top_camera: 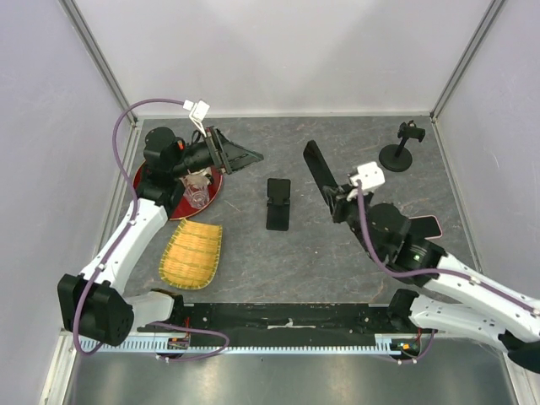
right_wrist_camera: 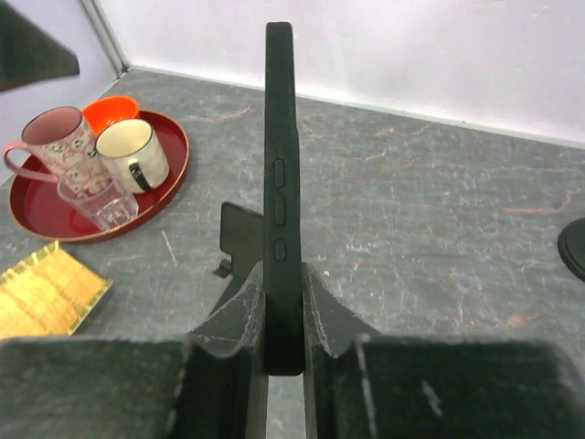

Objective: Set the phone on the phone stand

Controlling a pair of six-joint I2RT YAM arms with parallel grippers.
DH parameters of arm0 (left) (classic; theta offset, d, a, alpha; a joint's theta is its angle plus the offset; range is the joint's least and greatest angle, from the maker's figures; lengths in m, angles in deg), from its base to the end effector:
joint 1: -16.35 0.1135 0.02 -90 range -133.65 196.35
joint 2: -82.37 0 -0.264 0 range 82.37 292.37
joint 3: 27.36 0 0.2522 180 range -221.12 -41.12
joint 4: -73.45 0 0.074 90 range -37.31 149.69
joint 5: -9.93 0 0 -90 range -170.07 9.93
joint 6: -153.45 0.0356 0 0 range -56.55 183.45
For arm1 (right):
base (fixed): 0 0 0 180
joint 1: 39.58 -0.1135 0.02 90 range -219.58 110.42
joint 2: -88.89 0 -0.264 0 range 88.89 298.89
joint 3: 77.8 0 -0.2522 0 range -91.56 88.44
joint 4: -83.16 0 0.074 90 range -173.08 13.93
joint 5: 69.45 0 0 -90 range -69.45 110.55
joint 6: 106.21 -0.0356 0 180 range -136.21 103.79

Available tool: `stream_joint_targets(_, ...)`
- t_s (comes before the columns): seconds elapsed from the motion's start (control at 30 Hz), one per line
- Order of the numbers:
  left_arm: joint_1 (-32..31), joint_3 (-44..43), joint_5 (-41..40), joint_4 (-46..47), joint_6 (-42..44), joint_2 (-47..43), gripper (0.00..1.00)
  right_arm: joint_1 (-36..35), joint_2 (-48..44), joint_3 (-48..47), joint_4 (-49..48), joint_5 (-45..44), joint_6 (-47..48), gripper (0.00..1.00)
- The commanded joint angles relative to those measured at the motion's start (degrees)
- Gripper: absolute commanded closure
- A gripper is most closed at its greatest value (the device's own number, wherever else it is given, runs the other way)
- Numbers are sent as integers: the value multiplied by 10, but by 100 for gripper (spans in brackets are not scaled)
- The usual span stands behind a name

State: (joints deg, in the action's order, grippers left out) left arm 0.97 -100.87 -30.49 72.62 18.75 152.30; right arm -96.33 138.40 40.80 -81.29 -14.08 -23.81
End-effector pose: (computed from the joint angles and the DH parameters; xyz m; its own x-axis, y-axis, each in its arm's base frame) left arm 0.2609 -0.0999 0.3819 -0.6038 -0.3069 -0.7357 0.6759 0.2921 -0.6766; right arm 0.1257 0.1549 0.3596 -0.0846 0.0695 -0.9940 -0.3692 0.9244 0.0960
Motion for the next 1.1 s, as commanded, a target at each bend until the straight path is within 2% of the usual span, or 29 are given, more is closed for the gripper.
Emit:
stream_joint_targets(0.0,-14,-35,4,-21,79,1,22,-3,-69,18,68,63,-22,100)
stream_joint_targets(0.07,-22,-44,29,-20,102,1,22,-2,-83,11,100,136,-11,100)
stream_joint_targets(0.1,-32,-48,43,-24,134,2,22,-2,-82,-8,145,161,-8,100)
stream_joint_targets(0.17,-45,-64,104,-38,174,3,22,-2,-63,-32,197,204,-7,100)
stream_joint_targets(0.2,-57,-70,139,-51,222,4,22,-3,-54,-57,244,244,-6,100)
stream_joint_targets(0.3,-83,-57,187,-80,307,-24,23,-3,-25,-86,294,344,-6,100)
stream_joint_targets(0.4,-105,-38,244,-92,345,-38,25,-2,-30,-90,294,402,-3,100)
stream_joint_targets(0.43,-108,-41,302,-93,345,-36,25,-2,-35,-91,292,424,0,100)
stream_joint_targets(0.5,-123,-44,359,-93,336,-24,25,-3,-50,-97,293,440,1,100)
stream_joint_targets(0.73,-171,-55,387,-125,332,27,22,-3,-66,-118,292,519,21,100)
stream_joint_targets(0.83,-181,-60,368,-154,353,28,22,-3,-50,-143,291,540,29,100)
stream_joint_targets(0.97,-201,-74,347,-213,399,28,22,-2,-21,-190,306,532,41,100)
stream_joint_targets(1.07,-219,-102,313,-315,482,31,26,-2,-3,-213,321,509,49,100)
